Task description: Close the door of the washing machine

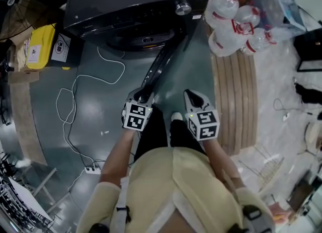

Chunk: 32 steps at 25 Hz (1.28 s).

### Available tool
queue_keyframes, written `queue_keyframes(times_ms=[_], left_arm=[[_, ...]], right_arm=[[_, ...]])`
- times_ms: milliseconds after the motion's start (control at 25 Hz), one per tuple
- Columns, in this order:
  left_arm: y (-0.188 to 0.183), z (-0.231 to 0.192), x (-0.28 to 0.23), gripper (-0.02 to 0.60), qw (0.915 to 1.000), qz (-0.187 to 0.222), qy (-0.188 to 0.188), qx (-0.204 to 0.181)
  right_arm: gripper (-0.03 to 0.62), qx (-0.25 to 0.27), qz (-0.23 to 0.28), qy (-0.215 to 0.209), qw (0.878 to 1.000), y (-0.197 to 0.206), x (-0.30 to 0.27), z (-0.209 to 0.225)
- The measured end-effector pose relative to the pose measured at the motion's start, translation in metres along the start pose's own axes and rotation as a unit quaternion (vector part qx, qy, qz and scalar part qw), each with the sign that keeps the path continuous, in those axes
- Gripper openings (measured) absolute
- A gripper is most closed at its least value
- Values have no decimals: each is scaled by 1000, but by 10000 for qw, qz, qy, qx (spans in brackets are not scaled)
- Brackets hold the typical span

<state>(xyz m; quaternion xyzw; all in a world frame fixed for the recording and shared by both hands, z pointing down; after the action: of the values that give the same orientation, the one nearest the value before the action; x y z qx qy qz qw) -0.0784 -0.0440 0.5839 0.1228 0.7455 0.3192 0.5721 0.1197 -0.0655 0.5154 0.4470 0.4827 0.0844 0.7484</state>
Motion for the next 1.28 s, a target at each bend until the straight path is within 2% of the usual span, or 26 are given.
queue_keyframes(times_ms=[240,520,760,1280], left_arm=[[-7,-36,-1,124,9995,-204,96,-211],[-21,-80,-3,126,9983,-360,33,-453],[-39,-117,-12,133,9971,-319,-33,-685],[-59,-163,-20,146,9937,-417,-83,-1041]], right_arm=[[6,-72,-12,95,9999,-21,-24,-19],[6,-81,-123,210,9997,-38,-48,-33],[6,-51,-217,267,9994,-48,-67,-39],[6,-38,-362,333,9988,-64,-97,-45]])
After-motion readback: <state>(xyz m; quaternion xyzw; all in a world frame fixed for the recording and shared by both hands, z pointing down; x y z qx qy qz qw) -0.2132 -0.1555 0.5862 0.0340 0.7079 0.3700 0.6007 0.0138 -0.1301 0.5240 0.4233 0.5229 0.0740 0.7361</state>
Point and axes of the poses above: the fingertips, and each gripper's own axes: x backward along the fingers, z to its right, y out of its underside, the point moved 5 cm from there along x, backward along the fingers, and after that the axes turned 6 degrees about x, right-handed, at the moved point
